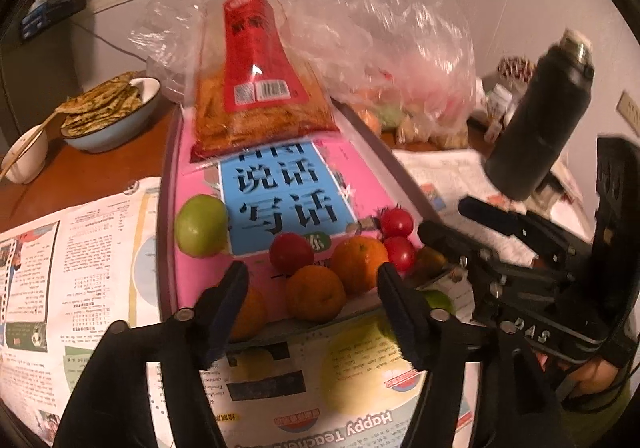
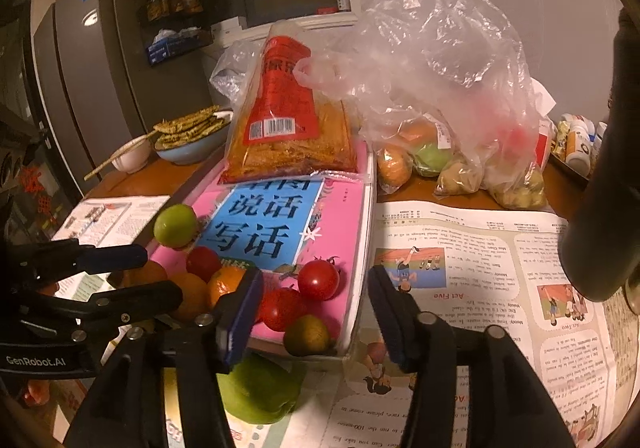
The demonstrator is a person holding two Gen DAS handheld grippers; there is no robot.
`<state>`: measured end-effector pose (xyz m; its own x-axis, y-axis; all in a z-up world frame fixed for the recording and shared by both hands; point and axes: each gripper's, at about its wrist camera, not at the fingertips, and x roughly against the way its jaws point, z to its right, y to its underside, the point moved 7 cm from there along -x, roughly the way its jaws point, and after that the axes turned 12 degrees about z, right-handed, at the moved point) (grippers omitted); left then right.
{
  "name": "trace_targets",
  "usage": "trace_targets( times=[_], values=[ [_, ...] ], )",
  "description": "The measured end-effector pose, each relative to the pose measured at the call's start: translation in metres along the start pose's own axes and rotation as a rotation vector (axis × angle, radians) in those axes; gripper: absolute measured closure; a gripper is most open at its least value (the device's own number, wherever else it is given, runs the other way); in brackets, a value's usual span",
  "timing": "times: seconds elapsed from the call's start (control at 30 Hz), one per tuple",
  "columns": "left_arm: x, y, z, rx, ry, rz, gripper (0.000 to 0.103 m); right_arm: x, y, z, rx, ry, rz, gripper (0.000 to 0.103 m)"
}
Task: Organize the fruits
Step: 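Lower and release the mandarin on the book with the left tool while the right tool releases the tomato, then withdraw both open tools from the book toward the remaining fruit on the newspaper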
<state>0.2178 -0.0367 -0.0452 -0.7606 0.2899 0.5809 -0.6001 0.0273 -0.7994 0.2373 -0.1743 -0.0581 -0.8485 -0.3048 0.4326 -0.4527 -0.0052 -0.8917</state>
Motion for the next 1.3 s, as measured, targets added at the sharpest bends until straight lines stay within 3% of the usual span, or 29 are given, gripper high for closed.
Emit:
trace_targets(
  times=[0.07,0.3,0.43,0.6,0.73,1.3],
  values=[
    [0.006,-0.004,-0.003,0.018,-0.001,0.02,0.028,0.005,-0.002,-0.002,-0.003,-0.003,0.017,0.032],
    [0.023,-0.015,-0.012,0.037,-0.028,0.071,0.028,0.018,-0.011,-0.004,-0.007,-0.006,0.036,0.029],
    [0.023,-0.011,-0.021,0.054,-0.054,0.051,0.028,0.026,-0.013,0.0,-0.042,-0.009,0.06,0.018],
    [0.03,-0.012,-0.028,0.066,-0.089,0.069,0.027,0.026,-0.015,0.001,-0.034,0.005,0.051,0.018],
    [0.036,-0.012,-0.033,0.07,-0.11,0.071,0.027,0.031,-0.012,0.0,-0.041,-0.008,0.055,0.01],
    [0.044,-0.002,-0.033,0.058,-0.121,0.059,0.027,0.046,-0.01,-0.013,-0.021,-0.037,0.059,0.007]
  ],
)
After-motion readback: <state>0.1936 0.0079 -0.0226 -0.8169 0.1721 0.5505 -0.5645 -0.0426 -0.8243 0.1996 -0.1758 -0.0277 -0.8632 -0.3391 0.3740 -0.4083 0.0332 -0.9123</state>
